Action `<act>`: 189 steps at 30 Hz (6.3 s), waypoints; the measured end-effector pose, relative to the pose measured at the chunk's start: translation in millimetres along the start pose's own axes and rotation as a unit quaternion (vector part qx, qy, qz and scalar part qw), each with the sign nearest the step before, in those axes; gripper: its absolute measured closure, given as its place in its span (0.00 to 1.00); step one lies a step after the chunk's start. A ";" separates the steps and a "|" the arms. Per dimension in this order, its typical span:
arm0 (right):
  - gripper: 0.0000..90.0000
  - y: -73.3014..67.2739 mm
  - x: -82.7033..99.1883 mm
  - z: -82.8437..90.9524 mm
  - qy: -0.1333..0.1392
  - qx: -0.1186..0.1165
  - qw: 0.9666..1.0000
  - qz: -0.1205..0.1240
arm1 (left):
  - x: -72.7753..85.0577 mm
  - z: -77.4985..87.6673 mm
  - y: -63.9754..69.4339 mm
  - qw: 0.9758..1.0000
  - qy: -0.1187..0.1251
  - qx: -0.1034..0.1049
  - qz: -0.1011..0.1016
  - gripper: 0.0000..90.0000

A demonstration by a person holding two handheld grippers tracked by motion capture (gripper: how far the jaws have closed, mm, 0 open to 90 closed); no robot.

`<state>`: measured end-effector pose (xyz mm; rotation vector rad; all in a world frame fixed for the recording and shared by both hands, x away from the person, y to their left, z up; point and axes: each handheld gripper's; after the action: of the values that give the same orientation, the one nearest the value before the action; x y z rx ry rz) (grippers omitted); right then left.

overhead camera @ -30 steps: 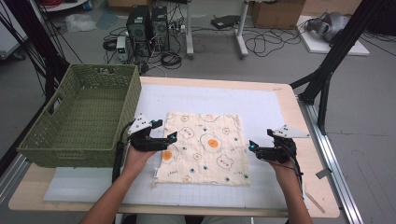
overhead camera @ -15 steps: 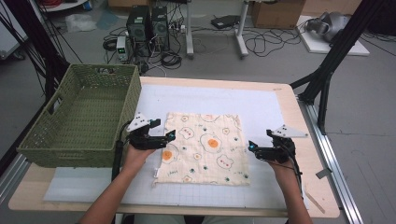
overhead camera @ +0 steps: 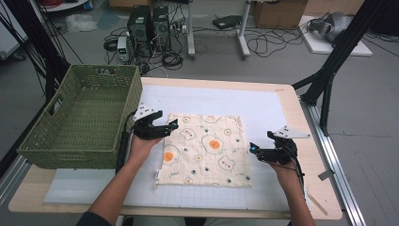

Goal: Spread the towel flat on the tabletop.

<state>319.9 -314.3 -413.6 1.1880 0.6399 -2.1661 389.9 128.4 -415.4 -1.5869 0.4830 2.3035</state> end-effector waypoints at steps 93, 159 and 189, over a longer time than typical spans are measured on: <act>0.95 35.7 -71.2 -83.6 -0.024 -0.011 1.000 0.006 | -24.4 -13.0 -6.2 0.999 -0.042 -0.011 -0.012 0.96; 0.81 -38.3 18.0 6.4 -0.043 -0.072 0.995 0.057 | 37.8 82.3 13.3 0.997 -0.033 0.073 -0.013 0.62; 0.61 -3.7 1.7 -54.7 -0.084 -0.016 0.996 -0.014 | 45.3 14.8 3.7 0.988 -0.151 0.018 -0.012 0.58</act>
<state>348.6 -276.7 -441.2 0.9722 0.6187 -2.2416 360.5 134.1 -452.5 -1.1886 0.4252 2.4442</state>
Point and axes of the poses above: each handheld gripper's, and its own axes: z roughly backward along the jaws, x roughly out of its underside, y roughly to its right, and after that the axes turned 12 degrees about -x, right-handed
